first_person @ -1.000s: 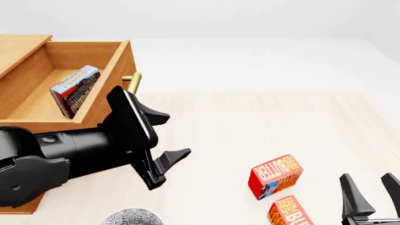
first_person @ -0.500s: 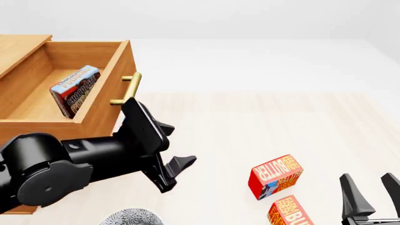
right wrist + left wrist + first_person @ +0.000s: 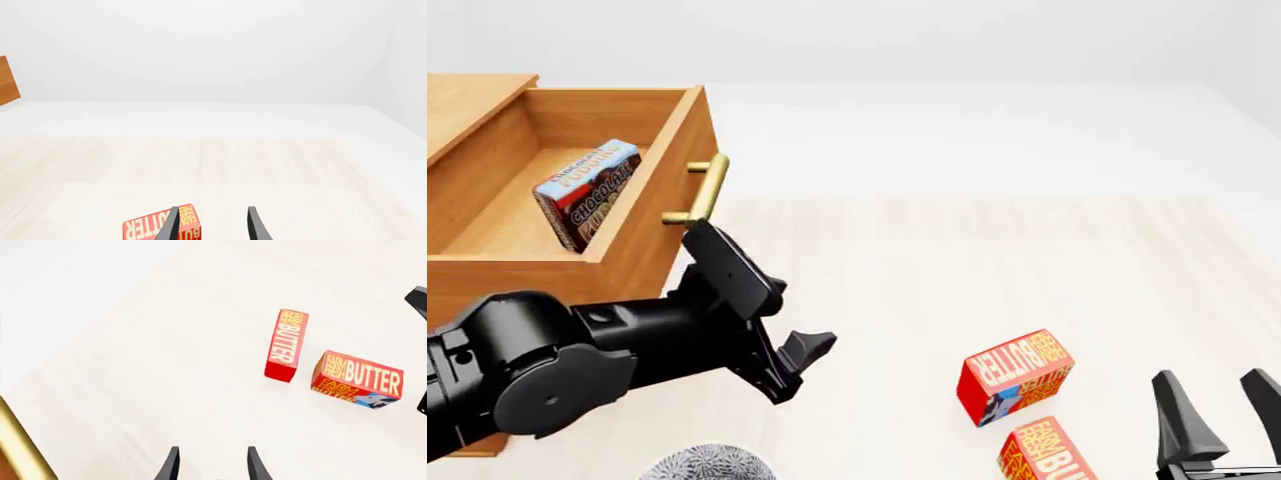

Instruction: Put the chocolate pudding in the top drawer of the cabinet and close it.

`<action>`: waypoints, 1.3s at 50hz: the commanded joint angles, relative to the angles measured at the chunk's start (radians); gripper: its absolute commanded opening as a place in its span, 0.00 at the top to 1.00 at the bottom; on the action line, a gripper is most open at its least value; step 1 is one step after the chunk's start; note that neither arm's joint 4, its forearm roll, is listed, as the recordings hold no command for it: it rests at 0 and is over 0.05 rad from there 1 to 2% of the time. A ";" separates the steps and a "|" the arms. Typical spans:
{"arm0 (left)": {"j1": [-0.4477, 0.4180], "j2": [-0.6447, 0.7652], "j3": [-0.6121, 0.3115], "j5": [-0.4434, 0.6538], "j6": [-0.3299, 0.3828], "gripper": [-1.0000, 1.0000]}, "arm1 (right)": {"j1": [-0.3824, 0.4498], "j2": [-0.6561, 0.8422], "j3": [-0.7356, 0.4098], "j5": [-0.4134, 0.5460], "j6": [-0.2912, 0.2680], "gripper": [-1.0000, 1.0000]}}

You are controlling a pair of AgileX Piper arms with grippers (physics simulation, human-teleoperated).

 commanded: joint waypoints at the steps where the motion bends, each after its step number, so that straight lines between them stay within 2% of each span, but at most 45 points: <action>1: 0.042 -0.035 0.013 0.006 -0.037 0.00 | -0.006 0.002 0.001 -0.001 0.000 0.00; 28: 0.132 -0.033 0.067 -0.048 -0.094 0.00 | -0.007 0.003 0.001 -0.002 0.000 0.00; 49: 0.240 -0.087 0.081 -0.024 -0.097 0.00 | -0.007 0.002 0.001 -0.001 0.000 0.00; 59: 0.259 -0.083 0.075 -0.022 -0.115 0.00 | -0.007 0.002 0.001 -0.001 0.001 0.00; 61: 0.305 -0.085 0.089 -0.012 -0.093 0.00 | -0.006 0.002 0.001 -0.001 0.000 0.00; 65: 0.307 -0.098 0.078 0.001 -0.109 0.00 | -0.007 0.002 0.001 -0.001 0.000 0.00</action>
